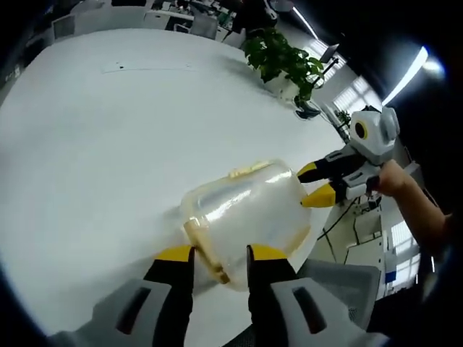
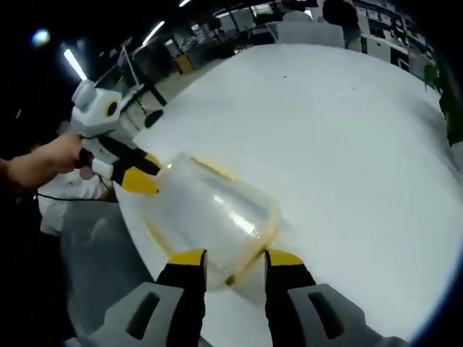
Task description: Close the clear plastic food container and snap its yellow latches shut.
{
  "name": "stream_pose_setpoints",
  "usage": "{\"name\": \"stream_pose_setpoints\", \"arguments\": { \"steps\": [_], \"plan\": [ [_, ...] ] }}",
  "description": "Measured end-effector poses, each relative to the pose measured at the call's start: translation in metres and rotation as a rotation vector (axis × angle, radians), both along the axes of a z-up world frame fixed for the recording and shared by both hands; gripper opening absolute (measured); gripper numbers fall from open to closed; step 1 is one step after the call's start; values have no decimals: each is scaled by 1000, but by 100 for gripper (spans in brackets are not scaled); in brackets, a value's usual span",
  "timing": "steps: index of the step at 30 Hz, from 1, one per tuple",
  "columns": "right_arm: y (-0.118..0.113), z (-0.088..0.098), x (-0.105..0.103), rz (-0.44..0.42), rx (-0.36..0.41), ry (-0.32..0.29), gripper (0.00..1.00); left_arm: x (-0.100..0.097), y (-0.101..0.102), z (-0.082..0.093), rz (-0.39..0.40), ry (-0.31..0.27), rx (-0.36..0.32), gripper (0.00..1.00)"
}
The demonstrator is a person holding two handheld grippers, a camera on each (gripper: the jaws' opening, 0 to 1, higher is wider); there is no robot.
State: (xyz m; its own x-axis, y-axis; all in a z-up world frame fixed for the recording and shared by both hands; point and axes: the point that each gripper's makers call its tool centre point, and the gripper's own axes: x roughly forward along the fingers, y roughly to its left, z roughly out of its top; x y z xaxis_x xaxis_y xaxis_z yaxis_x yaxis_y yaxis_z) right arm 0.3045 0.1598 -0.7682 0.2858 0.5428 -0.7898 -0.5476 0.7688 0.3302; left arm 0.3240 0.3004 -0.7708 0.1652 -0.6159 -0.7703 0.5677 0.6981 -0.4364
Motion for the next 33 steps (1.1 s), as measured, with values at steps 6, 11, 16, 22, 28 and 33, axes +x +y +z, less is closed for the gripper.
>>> {"name": "stream_pose_setpoints", "arguments": {
  "steps": [6,11,16,22,28,33],
  "plan": [
    [-3,0,1,45,-18,-33,30,1,5,2,-52,-65,48,30],
    [-3,4,0,84,-32,-60,29,5,7,9,-115,-132,74,33],
    [-5,8,2,138,-51,-97,29,10,3,18,-164,-180,79,33],
    [-5,16,8,162,-46,-115,28,8,-8,26,-262,-239,83,33],
    [4,20,10,254,-71,-170,28,4,-18,29,-368,-295,82,33],
    [15,21,10,296,-58,-179,29,4,-25,33,-425,-333,79,33]
  ]
}}
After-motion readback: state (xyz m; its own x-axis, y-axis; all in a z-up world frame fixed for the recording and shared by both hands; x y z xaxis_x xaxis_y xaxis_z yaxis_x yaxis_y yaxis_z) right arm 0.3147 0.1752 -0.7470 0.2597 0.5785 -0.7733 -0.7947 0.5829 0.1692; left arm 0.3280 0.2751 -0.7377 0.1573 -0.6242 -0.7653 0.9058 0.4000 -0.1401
